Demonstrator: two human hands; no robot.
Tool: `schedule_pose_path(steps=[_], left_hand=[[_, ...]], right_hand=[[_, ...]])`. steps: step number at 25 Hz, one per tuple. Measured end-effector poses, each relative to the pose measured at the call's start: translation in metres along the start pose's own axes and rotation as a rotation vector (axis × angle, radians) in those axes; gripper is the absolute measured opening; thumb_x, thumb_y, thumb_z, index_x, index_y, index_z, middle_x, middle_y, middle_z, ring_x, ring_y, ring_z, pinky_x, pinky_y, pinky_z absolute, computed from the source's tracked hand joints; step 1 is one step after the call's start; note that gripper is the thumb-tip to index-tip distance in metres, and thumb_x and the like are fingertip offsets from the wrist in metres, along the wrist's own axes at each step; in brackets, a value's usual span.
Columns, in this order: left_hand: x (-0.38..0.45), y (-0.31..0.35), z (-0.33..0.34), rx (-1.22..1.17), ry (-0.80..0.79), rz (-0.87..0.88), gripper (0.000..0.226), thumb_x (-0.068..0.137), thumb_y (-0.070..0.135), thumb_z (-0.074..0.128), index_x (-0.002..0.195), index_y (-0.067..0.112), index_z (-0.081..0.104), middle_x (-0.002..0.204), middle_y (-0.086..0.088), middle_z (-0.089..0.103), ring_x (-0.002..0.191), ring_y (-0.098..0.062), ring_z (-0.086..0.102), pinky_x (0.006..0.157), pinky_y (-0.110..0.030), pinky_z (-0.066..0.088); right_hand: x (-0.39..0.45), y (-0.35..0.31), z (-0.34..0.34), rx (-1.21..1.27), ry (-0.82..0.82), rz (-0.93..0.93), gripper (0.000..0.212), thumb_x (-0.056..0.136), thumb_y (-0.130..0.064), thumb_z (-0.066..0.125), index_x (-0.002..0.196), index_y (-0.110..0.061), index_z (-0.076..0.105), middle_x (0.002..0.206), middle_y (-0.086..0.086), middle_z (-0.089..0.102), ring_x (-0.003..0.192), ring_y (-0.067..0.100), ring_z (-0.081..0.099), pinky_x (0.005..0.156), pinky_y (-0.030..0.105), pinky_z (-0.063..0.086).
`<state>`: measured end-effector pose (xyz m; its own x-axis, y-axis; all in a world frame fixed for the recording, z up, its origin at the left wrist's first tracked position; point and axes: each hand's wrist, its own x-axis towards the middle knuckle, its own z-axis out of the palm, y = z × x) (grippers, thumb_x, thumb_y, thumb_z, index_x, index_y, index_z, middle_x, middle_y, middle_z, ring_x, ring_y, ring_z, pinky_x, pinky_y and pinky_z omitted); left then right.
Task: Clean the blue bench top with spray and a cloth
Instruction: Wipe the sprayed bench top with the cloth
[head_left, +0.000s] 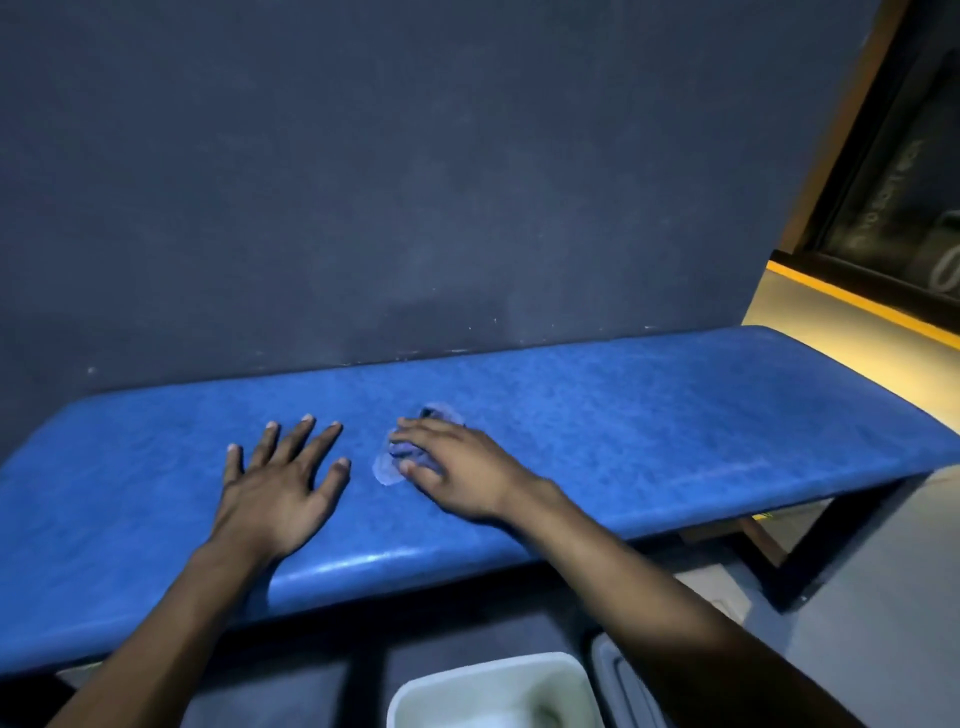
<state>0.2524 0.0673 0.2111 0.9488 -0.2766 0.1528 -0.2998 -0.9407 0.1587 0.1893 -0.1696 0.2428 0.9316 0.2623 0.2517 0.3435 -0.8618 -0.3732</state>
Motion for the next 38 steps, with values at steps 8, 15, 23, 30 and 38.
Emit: schedule_pose_path(steps=[8, 15, 23, 30, 38], left_hand=[[0.001, 0.000, 0.002, 0.034, -0.069, 0.066, 0.072, 0.083, 0.074, -0.003, 0.153, 0.056, 0.001, 0.167, 0.021, -0.002, 0.156, -0.014, -0.006, 0.122, -0.054, -0.001], [0.000, 0.000, -0.003, 0.021, -0.092, 0.063, 0.069, 0.083, 0.074, -0.003, 0.150, 0.060, 0.002, 0.166, 0.024, -0.001, 0.155, -0.010, -0.006, 0.123, -0.052, -0.002], [-0.004, 0.008, -0.003, -0.026, -0.049, 0.038, 0.068, 0.089, 0.068, 0.006, 0.155, 0.051, 0.011, 0.168, 0.018, 0.006, 0.156, -0.013, 0.000, 0.123, -0.054, -0.001], [-0.007, 0.004, -0.005, -0.087, 0.073, -0.157, 0.064, 0.094, 0.057, 0.027, 0.155, 0.035, 0.030, 0.167, 0.003, 0.021, 0.155, -0.020, 0.012, 0.124, -0.053, 0.001], [-0.015, -0.032, -0.013, -0.066, -0.099, -0.019, 0.066, 0.095, 0.067, 0.013, 0.157, 0.045, 0.008, 0.169, 0.011, -0.002, 0.156, -0.012, -0.005, 0.125, -0.045, -0.003]], right_hand=[[-0.076, 0.137, -0.086, -0.147, 0.224, 0.355, 0.024, 0.098, -0.025, 0.057, 0.118, -0.018, 0.068, 0.129, -0.001, 0.068, 0.127, 0.018, 0.056, 0.112, 0.024, 0.031], [0.003, 0.076, -0.033, -0.025, 0.080, 0.260, 0.034, 0.093, -0.033, 0.052, 0.120, -0.020, 0.068, 0.132, -0.003, 0.067, 0.129, 0.014, 0.056, 0.108, 0.023, 0.037], [-0.058, 0.135, -0.075, 0.109, 0.247, 0.388, 0.010, 0.094, -0.027, 0.063, 0.093, -0.035, 0.068, 0.104, -0.013, 0.071, 0.112, 0.015, 0.065, 0.106, 0.028, 0.044], [0.046, 0.007, 0.014, 0.069, 0.039, 0.074, 0.036, 0.096, -0.034, 0.062, 0.129, -0.020, 0.065, 0.142, -0.005, 0.061, 0.139, 0.005, 0.047, 0.118, 0.022, 0.029], [-0.070, 0.120, -0.069, -0.115, 0.137, 0.287, 0.031, 0.097, -0.040, 0.056, 0.125, -0.030, 0.066, 0.135, -0.007, 0.065, 0.133, 0.013, 0.054, 0.112, 0.032, 0.040]])
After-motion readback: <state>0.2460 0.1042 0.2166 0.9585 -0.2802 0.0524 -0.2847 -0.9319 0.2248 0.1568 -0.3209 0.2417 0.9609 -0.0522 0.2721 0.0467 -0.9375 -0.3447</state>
